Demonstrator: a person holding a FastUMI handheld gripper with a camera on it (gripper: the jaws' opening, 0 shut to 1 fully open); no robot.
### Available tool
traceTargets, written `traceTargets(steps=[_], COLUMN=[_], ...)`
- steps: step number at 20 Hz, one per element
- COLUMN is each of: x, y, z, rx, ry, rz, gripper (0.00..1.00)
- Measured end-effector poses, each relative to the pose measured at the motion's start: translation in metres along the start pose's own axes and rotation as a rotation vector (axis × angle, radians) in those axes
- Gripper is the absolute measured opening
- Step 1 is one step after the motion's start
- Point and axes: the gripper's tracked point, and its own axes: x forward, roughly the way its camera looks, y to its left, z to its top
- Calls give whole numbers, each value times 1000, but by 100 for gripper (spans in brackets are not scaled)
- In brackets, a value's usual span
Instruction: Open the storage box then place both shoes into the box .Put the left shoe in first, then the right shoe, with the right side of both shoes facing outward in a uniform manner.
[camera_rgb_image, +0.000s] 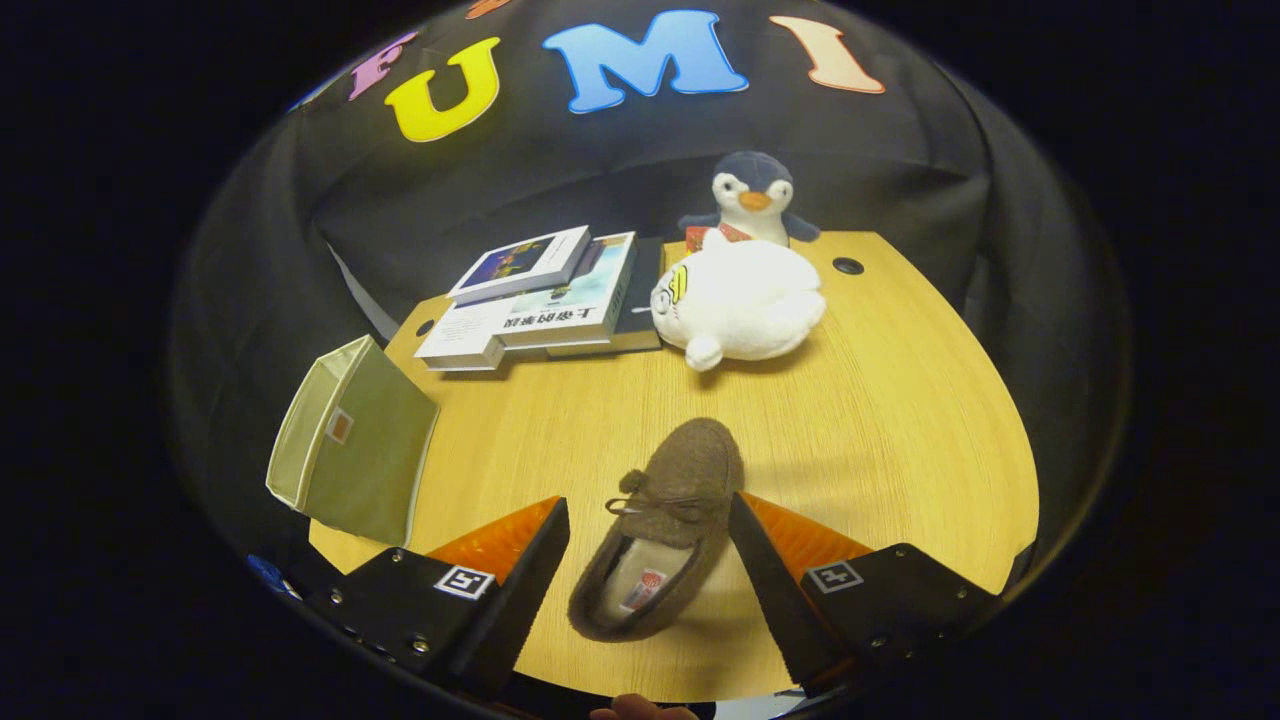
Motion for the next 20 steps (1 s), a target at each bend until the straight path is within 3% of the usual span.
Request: traceTargets(steps=[10,14,15,17,20], x=[50,71,77,81,80], y=[-43,-54,-47,-38,-49], z=[-67,-60,-61,-60,-51], rx=[49,80,98,87,43], ry=[189,187,195,207,190], rz=[-56,-52,-21,11,-39], gripper=[98,95,90,57,5])
